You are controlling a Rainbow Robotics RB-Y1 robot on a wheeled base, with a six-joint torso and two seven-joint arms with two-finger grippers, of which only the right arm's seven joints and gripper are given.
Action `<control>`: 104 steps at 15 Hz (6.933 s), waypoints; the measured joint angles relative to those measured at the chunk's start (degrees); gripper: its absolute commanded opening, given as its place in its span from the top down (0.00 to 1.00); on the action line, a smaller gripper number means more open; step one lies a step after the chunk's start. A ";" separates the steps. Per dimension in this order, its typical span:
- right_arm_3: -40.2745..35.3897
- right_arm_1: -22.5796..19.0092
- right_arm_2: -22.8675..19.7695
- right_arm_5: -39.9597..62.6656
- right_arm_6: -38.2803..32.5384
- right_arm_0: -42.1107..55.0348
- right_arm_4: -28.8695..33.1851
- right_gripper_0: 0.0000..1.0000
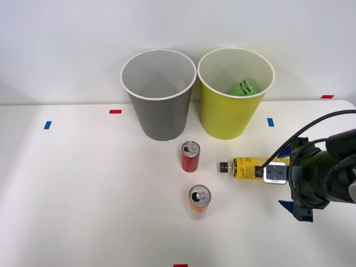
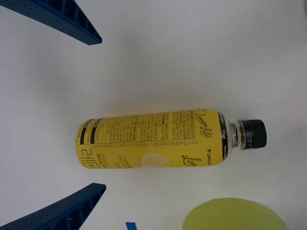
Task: Put cans in the gray bin, plastic bottles in the light green bin
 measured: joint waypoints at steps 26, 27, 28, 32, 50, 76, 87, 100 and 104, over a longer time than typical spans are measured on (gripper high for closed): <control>25.84 15.41 10.99 6.02 2.12 -18.87 7.78 0.00; 27.15 16.65 11.02 6.01 2.25 -19.07 8.86 0.00; 28.13 17.93 11.03 6.01 2.37 -19.24 10.32 0.00; 31.78 21.65 11.04 6.00 2.95 -20.21 15.03 0.00; 37.07 23.43 11.04 5.64 4.78 -21.42 18.09 0.98; 16.03 30.10 -28.04 2.89 0.74 -11.27 -36.40 1.00; 13.73 34.40 -28.70 -24.08 -4.22 -11.36 -48.90 1.00; 29.12 17.58 -15.15 -60.86 -22.92 -18.50 -35.81 1.00; 33.75 14.21 -10.78 -69.65 -23.37 -19.38 -36.76 1.00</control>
